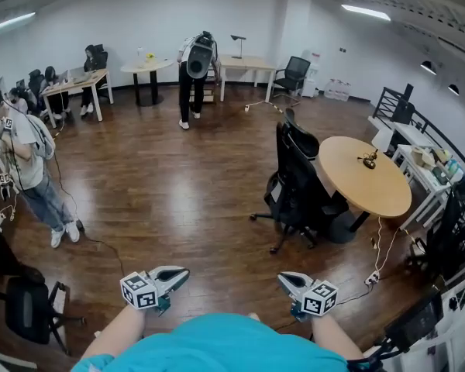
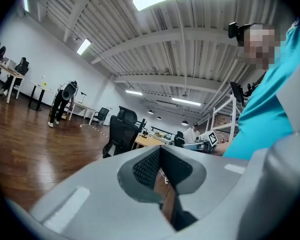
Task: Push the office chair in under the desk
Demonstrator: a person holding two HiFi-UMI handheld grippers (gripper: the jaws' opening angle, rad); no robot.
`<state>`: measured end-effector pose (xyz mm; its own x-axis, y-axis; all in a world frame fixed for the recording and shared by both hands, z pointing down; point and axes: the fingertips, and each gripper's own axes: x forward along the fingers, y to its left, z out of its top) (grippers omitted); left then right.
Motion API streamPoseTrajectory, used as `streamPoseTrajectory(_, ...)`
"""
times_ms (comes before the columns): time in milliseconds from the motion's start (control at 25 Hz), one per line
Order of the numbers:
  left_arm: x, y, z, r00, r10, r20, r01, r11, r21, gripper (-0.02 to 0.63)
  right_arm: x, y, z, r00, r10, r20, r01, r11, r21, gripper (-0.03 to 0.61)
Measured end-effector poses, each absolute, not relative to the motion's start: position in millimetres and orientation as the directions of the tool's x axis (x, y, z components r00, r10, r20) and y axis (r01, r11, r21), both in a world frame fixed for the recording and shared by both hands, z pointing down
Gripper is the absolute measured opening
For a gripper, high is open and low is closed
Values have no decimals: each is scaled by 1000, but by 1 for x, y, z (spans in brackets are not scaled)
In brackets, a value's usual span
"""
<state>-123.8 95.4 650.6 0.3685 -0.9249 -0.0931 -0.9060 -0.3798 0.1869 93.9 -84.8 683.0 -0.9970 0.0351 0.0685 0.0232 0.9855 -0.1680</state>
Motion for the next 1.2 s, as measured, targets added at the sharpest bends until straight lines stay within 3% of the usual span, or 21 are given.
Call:
streamPoseTrajectory(280,-119,181,645,276,-951,-137,-929,-301,215,107,118,-15,671,-994,56,94,42,988,-147,0)
streamPoseTrajectory(600,-74,227,647,265,-952,-156,-933,-294,209,107,154,30,659,-992,79,101,68,992,-107,0)
streamPoseTrajectory(1200,132,244,667,204,-962,-179,-938,-244,245,107,332,54,684,-978,168,123,152,981,-124,0)
